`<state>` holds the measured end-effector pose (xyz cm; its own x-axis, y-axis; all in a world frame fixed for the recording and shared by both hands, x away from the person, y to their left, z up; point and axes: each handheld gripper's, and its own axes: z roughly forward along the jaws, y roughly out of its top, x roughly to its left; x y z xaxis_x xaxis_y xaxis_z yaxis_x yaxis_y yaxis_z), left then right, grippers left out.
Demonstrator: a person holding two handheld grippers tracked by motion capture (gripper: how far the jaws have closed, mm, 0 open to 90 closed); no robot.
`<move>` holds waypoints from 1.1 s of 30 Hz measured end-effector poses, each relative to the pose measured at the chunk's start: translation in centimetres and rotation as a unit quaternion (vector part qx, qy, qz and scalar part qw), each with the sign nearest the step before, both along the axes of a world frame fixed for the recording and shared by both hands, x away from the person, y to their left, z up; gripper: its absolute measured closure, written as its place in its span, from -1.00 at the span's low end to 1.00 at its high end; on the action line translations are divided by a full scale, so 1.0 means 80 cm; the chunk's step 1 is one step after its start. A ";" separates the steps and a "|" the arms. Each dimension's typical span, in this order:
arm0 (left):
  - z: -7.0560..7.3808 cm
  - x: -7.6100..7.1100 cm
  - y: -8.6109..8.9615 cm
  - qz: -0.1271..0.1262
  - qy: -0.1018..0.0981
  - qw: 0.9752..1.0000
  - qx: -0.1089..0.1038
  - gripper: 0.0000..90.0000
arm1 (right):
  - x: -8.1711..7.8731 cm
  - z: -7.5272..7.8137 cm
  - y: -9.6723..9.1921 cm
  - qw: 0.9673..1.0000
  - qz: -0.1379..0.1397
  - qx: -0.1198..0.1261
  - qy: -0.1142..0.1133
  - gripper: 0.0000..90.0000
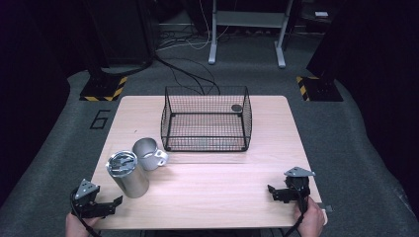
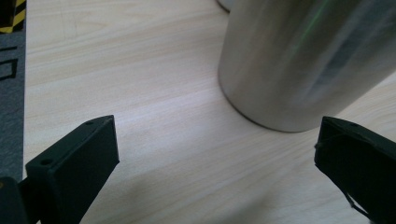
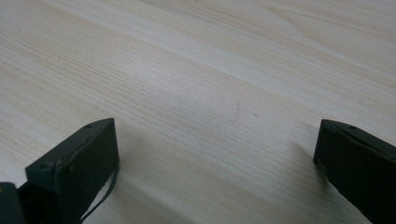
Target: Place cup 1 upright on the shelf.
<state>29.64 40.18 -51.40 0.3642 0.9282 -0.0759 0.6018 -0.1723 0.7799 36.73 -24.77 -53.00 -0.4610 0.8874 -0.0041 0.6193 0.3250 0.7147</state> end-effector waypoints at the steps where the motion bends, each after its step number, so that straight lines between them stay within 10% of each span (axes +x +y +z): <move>1: 0.002 -0.002 -0.002 0.003 -0.001 1.000 -0.008 -1.00 | 0.000 0.000 0.000 1.000 0.000 0.000 0.000 -1.00; 33: 0.089 0.007 -0.049 -0.051 -0.103 0.993 -0.023 -1.00 | 0.000 0.000 0.000 1.000 -0.002 0.000 0.000 -1.00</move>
